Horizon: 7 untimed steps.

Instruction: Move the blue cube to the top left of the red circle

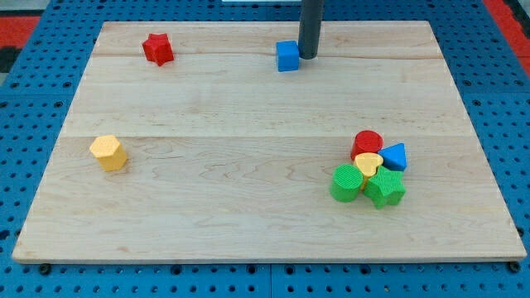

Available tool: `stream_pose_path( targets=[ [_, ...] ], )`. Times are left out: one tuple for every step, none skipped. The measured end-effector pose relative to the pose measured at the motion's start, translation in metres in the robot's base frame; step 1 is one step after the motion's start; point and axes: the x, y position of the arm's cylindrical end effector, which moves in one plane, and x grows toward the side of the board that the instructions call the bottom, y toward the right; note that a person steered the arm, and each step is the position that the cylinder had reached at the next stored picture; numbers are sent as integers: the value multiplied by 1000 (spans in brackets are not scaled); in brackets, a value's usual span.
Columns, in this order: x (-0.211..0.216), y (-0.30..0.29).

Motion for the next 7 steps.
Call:
stream_pose_path(
  targets=[
    [-34, -20],
    [-22, -39],
    [6, -41],
    [13, -41],
    [33, -30],
    [54, -16],
    [67, -12]
  ],
)
